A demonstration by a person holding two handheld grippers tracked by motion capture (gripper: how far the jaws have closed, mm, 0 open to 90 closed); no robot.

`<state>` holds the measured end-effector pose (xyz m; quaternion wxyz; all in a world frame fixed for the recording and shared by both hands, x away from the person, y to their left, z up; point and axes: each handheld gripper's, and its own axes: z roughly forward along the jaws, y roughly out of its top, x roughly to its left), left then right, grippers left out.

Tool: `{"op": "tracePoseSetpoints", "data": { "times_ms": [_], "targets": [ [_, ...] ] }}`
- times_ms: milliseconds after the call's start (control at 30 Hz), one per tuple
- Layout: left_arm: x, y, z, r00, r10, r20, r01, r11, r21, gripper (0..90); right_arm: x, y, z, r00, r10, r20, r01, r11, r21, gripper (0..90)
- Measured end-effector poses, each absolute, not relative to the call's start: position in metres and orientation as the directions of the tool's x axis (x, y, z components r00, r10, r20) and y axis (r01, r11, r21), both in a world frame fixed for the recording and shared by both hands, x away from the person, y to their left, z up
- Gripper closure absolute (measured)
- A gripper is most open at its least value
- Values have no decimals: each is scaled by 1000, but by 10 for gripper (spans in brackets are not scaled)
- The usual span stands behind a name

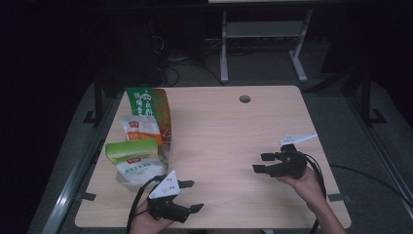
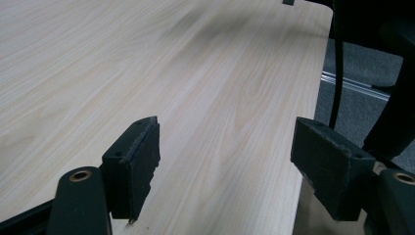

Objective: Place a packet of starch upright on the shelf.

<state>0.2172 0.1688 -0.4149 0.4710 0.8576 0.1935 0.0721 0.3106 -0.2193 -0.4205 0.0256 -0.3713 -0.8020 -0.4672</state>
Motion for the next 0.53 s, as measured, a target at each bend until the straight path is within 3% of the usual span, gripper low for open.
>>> {"op": "tracePoseSetpoints", "data": {
  "times_ms": [533],
  "targets": [
    [218,170,-413,909,408,-79,282,-468,837,228,271,-236,-428,-718,609,338,593,280,755,255]
  ]
}}
